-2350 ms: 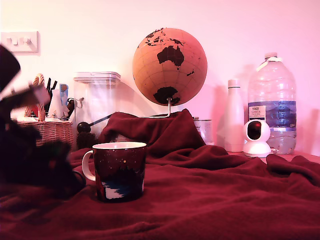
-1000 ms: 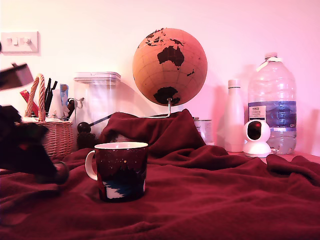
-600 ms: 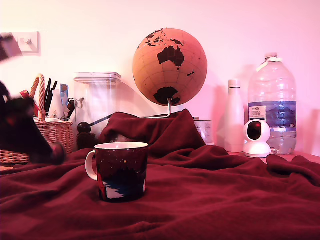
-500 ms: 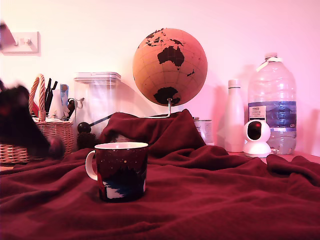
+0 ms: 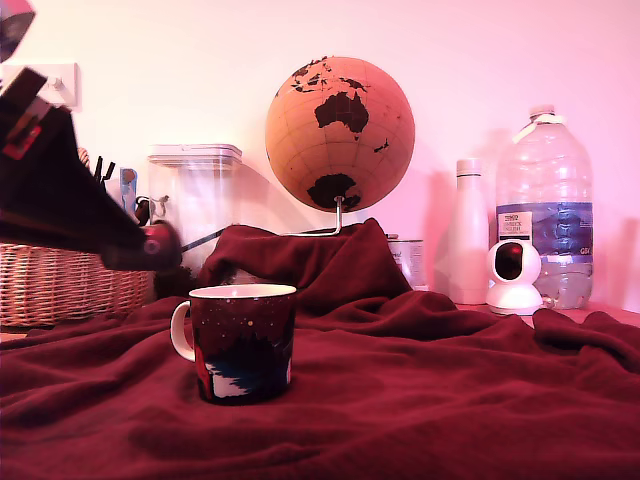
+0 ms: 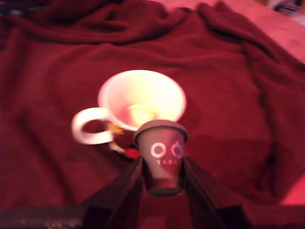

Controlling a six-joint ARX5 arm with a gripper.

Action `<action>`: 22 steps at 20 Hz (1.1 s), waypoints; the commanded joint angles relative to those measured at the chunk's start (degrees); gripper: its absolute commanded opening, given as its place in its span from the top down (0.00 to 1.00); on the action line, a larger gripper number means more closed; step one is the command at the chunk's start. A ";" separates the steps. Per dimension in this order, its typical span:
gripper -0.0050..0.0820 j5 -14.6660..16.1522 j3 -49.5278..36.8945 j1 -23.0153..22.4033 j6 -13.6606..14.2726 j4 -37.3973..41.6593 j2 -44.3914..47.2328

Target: Pick up the coffee capsules on the table and drop them inside the coffee cup

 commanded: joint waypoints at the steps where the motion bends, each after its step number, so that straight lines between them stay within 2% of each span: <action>1: 0.74 0.24 -0.81 -0.61 -0.15 0.94 0.20; 8: 0.74 0.20 -0.79 -0.74 -0.22 3.69 0.20; 11: 0.74 -0.87 0.24 -0.74 -0.42 4.04 0.20; 16: 0.74 -0.85 5.07 -0.74 -1.53 2.10 1.70; 22: 0.74 -1.07 12.55 -3.19 -1.42 -1.95 9.55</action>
